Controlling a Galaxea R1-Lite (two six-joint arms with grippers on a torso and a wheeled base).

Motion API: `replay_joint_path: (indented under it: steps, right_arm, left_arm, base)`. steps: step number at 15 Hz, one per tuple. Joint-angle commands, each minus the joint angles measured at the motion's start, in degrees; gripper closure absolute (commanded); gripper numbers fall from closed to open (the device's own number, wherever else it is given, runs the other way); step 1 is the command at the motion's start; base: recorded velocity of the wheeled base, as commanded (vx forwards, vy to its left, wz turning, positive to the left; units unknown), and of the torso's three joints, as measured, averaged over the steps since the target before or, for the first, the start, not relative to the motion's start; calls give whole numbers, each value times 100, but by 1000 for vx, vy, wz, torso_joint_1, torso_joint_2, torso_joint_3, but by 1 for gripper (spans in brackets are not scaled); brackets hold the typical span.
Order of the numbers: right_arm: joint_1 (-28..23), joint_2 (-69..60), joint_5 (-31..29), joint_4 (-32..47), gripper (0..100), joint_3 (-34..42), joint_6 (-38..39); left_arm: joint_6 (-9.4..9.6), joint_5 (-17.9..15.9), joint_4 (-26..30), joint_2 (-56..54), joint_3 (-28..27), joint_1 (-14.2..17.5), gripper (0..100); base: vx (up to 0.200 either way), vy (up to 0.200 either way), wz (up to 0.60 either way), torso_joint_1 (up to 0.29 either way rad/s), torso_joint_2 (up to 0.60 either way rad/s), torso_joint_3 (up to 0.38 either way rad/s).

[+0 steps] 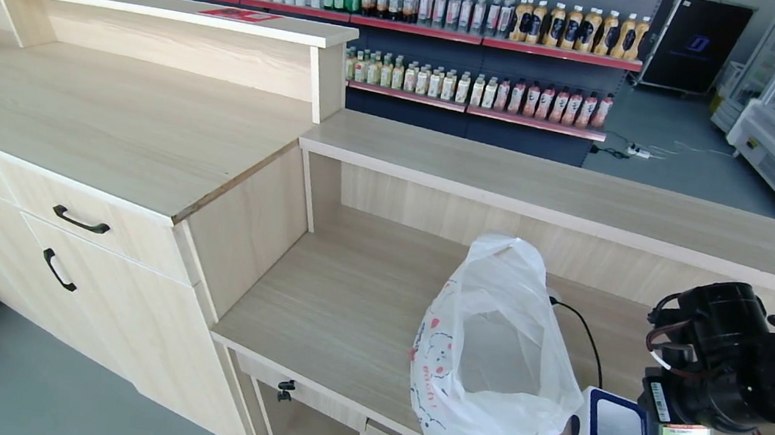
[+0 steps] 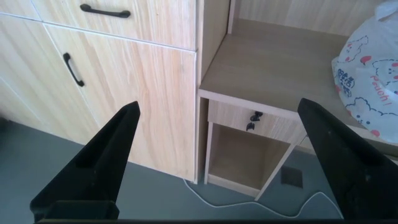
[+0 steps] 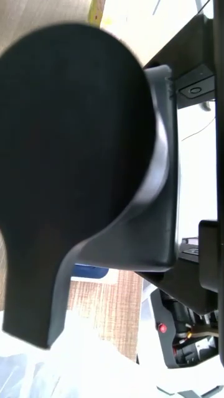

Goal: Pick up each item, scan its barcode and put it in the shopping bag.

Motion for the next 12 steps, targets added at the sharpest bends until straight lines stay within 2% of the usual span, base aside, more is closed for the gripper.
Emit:
replay_joint_path:
  steps: [1, 9, 12]
  right_arm:
    - [-38, -105, -30, -26, 100, 42, 24]
    - [-214, 238, -56, 27, 100, 227, 481]
    - [-196, 299, 286, -61, 100, 218, 604]
  left_arm:
    - [-2, -2, 0, 0, 0, 0, 0]
    - [-2, -2, 0, 0, 0, 0, 0]
    - [-2, -2, 0, 0, 0, 0, 0]
  base:
    - [0, 0, 0, 0, 0, 0]
    - [0, 0, 0, 0, 0, 0]
    - [0, 0, 0, 0, 0, 0]
